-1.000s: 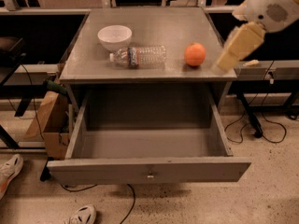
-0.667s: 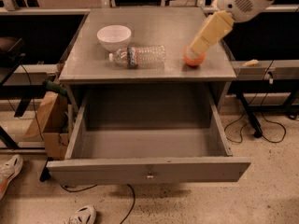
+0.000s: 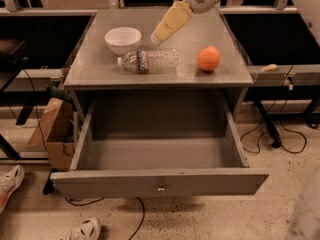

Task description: Place water bottle into top drawer

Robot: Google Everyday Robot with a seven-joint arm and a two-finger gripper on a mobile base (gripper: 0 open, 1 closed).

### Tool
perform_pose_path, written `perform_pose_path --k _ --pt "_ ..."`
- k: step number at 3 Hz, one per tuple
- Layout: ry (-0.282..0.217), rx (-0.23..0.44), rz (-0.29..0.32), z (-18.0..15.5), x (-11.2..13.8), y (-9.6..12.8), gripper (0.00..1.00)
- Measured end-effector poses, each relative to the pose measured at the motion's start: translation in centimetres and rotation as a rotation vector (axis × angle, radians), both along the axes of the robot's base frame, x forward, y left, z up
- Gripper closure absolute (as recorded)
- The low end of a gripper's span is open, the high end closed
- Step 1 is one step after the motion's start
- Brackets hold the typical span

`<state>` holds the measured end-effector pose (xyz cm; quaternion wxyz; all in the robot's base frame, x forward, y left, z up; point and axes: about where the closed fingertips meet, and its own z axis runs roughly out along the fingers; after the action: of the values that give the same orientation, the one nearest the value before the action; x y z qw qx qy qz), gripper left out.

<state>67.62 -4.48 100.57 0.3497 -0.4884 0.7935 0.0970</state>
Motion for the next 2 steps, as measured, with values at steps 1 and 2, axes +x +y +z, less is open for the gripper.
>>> perform_pose_path --k 1,2 --pt "0.021 -0.006 -0.017 -3.0 3.5 2.3 0.0" --pt "0.029 0.006 -0.057 -5.3 6.0 3.2 0.0"
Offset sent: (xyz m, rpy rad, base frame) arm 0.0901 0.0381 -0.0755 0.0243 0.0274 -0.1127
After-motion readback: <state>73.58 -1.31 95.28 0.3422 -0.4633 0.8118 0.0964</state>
